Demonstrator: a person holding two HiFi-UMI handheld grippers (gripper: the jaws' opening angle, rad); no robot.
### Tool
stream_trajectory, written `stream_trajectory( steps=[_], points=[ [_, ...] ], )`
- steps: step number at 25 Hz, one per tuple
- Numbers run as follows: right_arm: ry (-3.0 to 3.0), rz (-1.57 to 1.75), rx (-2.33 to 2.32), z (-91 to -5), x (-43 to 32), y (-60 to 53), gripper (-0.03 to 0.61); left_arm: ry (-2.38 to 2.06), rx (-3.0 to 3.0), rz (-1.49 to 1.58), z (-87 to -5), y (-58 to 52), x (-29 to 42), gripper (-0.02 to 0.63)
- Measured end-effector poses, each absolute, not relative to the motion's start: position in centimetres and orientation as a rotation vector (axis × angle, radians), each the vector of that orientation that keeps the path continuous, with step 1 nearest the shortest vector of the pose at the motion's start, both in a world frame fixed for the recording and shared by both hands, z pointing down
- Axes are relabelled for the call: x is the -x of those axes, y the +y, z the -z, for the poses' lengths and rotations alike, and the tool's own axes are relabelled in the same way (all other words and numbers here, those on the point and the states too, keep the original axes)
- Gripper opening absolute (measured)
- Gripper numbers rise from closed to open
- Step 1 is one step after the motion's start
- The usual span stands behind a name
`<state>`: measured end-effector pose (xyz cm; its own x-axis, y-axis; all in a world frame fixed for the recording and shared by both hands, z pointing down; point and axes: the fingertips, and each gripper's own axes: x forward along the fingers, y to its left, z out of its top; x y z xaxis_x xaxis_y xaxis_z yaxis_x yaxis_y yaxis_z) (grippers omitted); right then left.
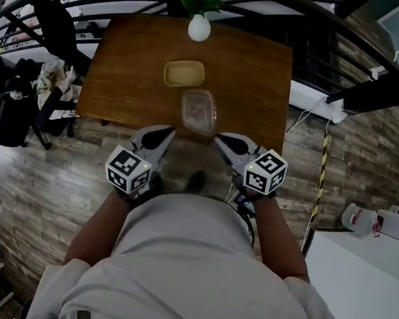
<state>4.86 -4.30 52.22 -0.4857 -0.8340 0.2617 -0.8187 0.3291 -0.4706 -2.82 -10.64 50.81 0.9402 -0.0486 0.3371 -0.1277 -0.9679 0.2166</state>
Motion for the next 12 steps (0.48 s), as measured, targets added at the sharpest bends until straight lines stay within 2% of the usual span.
stream_trajectory(
  steps=[12],
  points=[
    [2.49, 0.831, 1.684, -50.7, 4.5, -5.0, 0.006, -0.068, -2.887, -0.422, -49.3, -12.0, 12.4, 0.003]
  ],
)
